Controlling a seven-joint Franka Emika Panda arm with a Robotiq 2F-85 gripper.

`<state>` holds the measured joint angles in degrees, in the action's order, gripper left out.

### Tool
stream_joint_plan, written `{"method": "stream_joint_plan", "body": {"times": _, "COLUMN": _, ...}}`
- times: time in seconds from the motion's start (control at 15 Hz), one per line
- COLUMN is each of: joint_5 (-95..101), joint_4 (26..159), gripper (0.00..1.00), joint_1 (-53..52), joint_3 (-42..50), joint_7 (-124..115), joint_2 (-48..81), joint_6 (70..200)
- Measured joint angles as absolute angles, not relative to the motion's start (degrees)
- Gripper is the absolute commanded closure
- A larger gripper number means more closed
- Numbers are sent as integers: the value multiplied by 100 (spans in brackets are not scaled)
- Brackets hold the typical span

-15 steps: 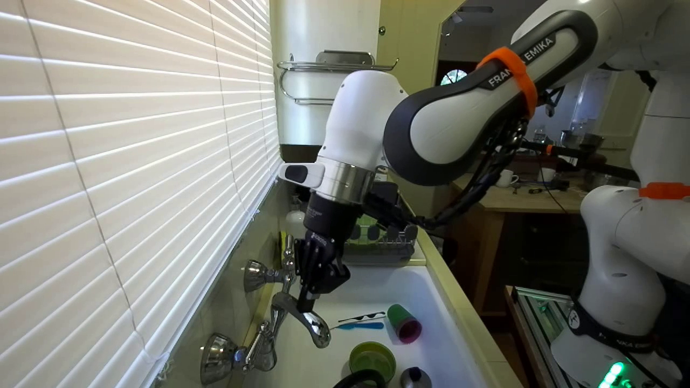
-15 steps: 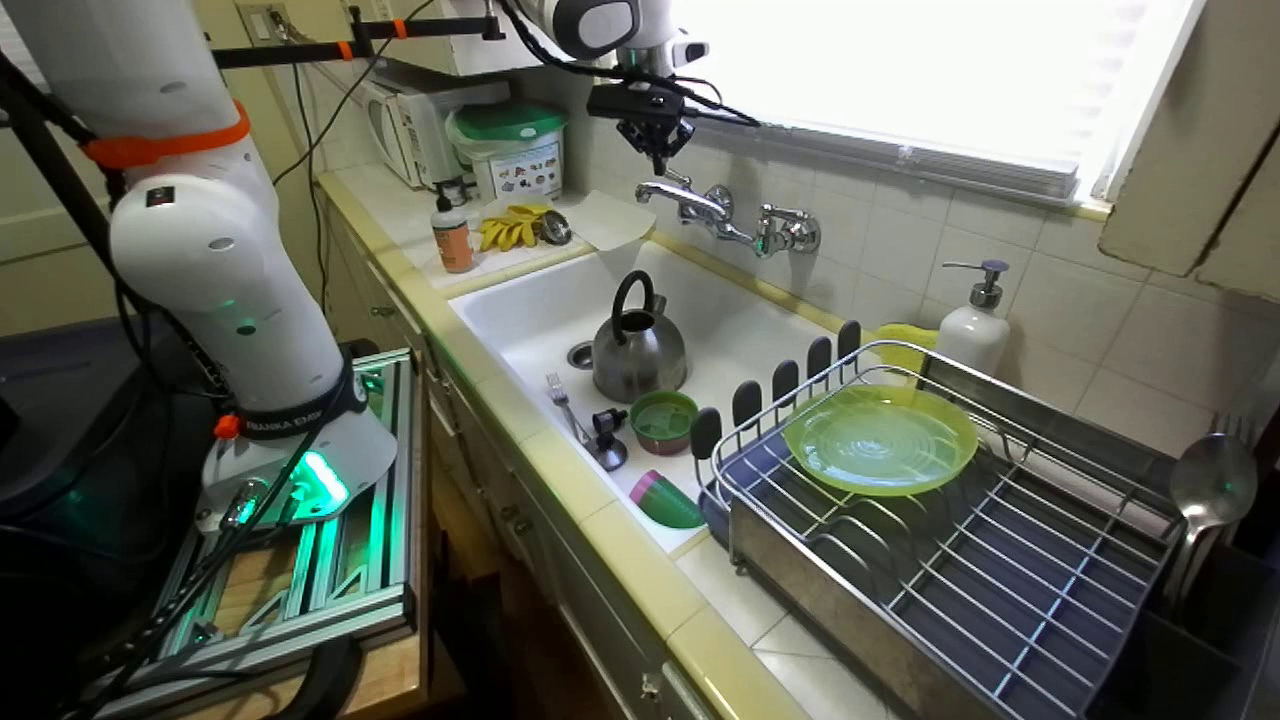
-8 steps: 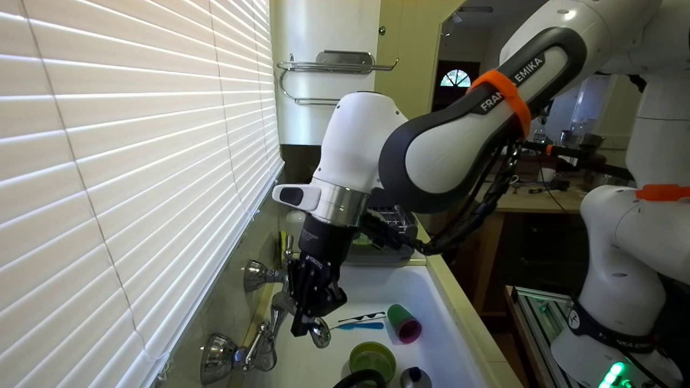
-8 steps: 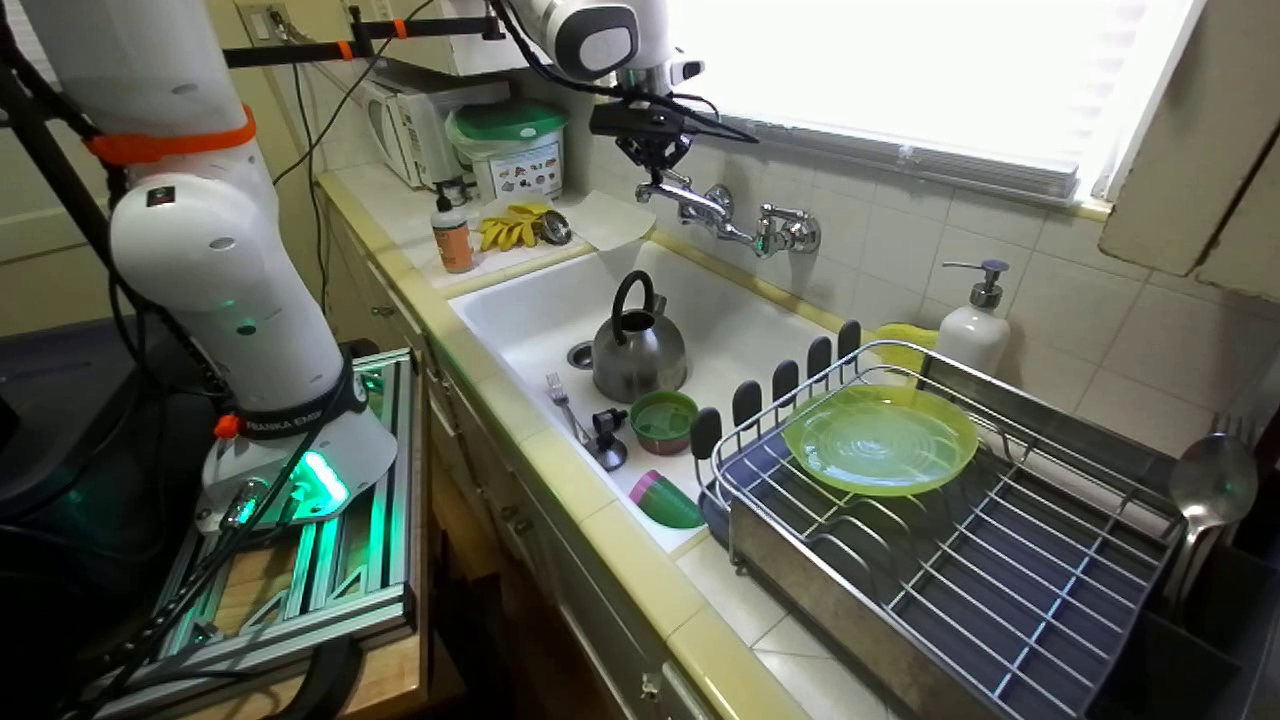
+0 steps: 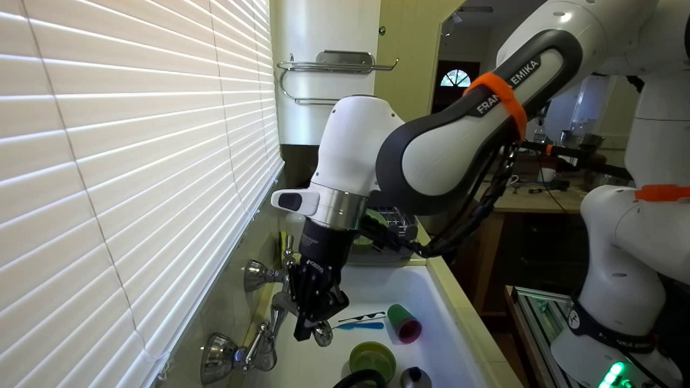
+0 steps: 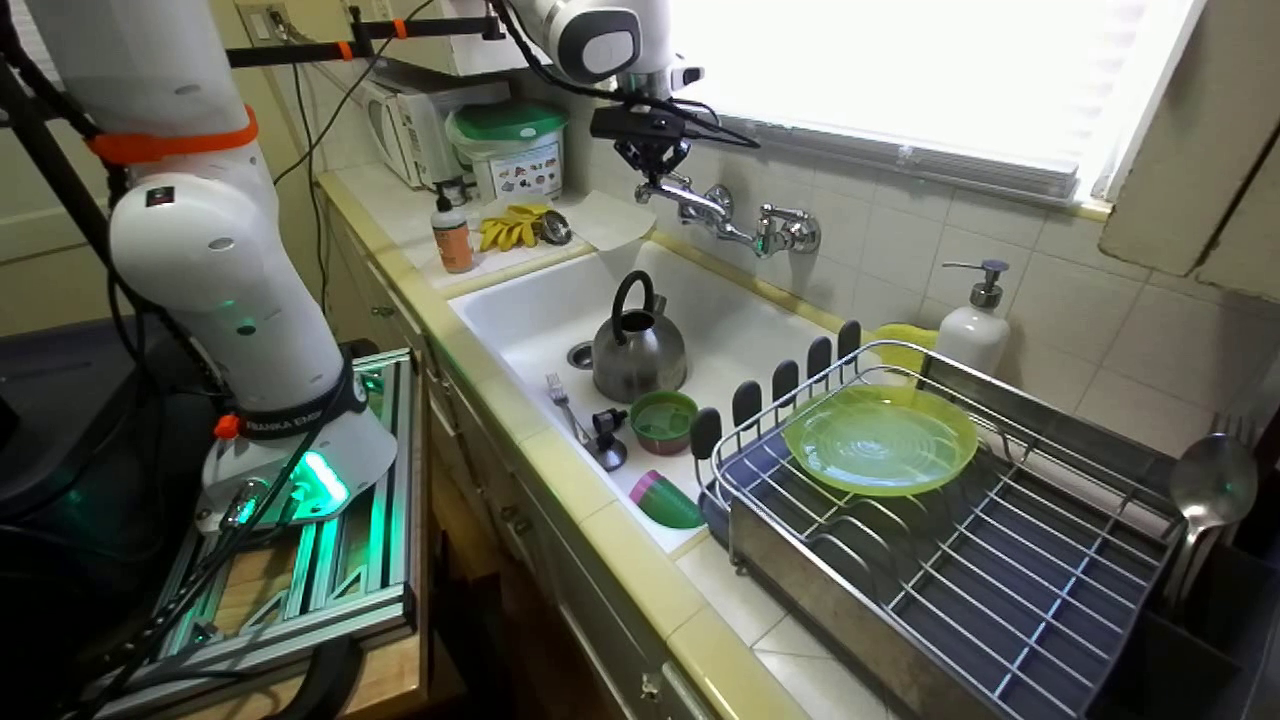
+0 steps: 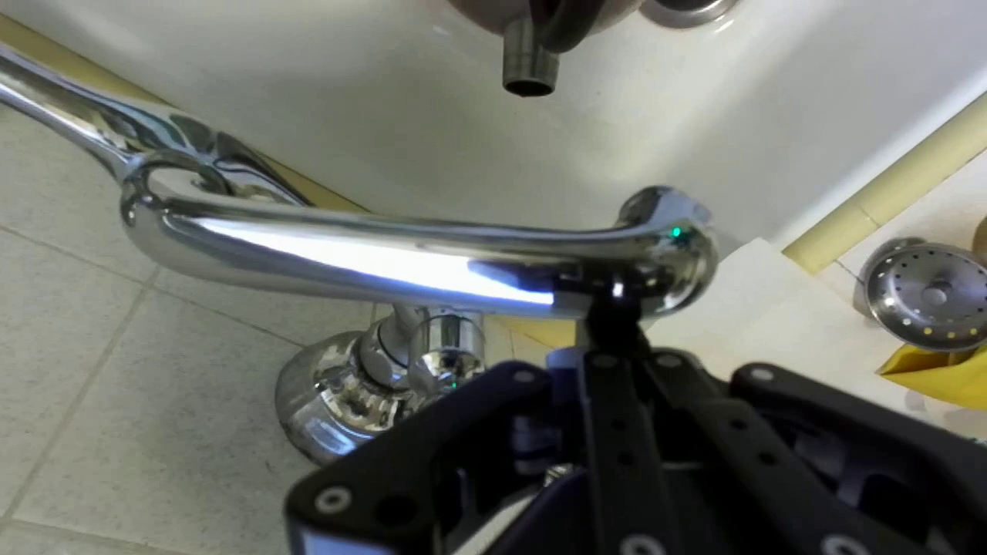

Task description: Push the faucet nozzle to the left and move the kettle to the left of the sink as well

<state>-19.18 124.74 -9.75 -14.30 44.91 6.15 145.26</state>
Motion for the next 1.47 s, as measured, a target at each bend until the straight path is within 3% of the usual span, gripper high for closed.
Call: {"method": "stream_joint_plan", "body": {"times": 1.47, "joint_5": -1858, "joint_4": 12415, "gripper": 100, "joint_1": -944, "joint_3": -1284, "joint_7": 4278, "joint_2": 443, "joint_6": 13660}}
